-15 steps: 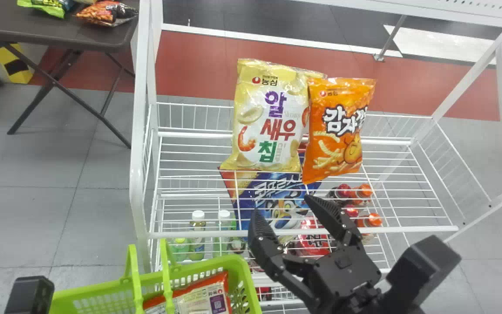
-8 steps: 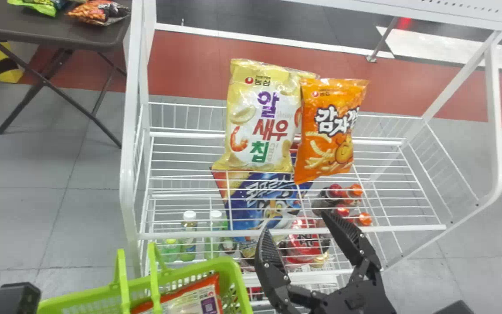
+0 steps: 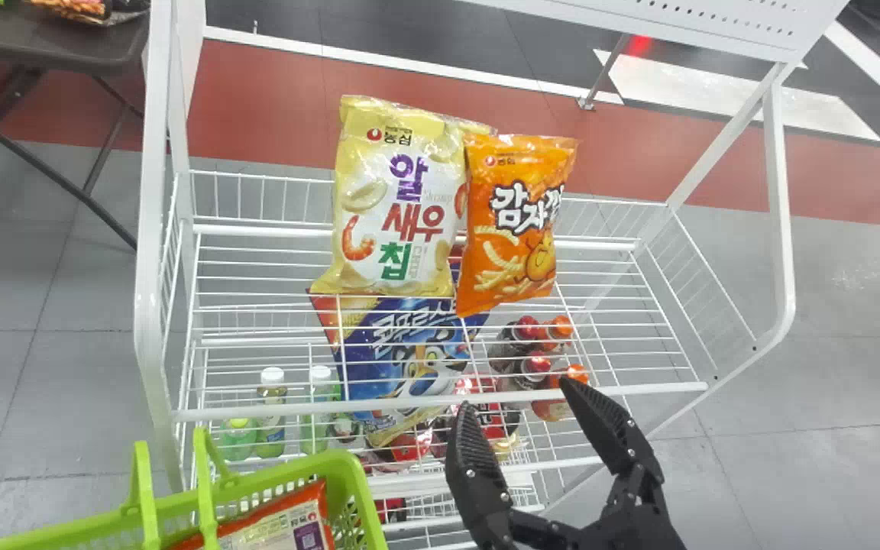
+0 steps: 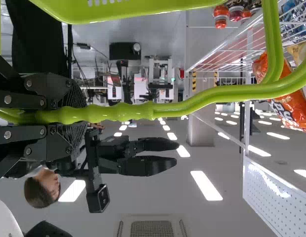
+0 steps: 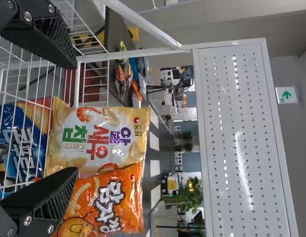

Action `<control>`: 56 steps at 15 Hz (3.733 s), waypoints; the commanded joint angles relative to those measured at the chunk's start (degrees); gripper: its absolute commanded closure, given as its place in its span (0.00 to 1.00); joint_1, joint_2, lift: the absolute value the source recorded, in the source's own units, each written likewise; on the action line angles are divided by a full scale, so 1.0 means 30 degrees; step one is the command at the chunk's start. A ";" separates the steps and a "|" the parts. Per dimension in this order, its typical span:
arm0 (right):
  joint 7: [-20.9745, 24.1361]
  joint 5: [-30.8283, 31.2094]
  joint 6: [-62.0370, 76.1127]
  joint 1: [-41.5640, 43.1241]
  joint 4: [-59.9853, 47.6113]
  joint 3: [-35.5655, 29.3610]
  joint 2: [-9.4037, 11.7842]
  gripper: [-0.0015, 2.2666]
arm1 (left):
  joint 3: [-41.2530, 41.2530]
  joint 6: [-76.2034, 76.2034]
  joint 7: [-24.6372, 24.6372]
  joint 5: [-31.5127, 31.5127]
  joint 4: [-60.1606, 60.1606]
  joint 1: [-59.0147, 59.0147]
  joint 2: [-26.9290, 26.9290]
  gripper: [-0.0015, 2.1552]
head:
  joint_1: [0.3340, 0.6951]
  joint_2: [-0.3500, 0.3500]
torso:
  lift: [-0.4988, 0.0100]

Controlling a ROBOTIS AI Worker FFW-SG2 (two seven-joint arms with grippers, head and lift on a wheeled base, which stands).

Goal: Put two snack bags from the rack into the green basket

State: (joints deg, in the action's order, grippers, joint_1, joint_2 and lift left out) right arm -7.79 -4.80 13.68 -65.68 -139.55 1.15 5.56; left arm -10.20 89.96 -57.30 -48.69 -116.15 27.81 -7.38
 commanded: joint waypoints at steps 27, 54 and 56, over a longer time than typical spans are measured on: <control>0.0019 -0.0481 0.0609 -0.0080 -0.0182 0.0113 0.0020 0.04 | -0.0320 0.0022 -0.0264 -0.0031 0.0161 0.0396 0.0029 0.64 | 1.00 0.00 | 0.97; 0.0049 -0.1653 0.2367 -0.0637 -0.0358 -0.0268 0.0343 0.04 | 0.0003 0.0022 -0.1026 0.0702 0.0014 0.1334 0.0059 0.64 | 1.00 0.00 | 0.97; 0.0049 -0.1653 0.2367 -0.0607 -0.0358 -0.0268 0.0284 0.04 | -0.0027 0.0022 -0.1026 0.0702 -0.0015 0.1246 0.0059 0.64 | 1.00 0.00 | 0.97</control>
State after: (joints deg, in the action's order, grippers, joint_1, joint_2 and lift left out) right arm -7.65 -9.76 20.80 -67.57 -140.63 0.35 6.51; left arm -10.20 89.96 -60.38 -46.58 -116.12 31.73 -7.18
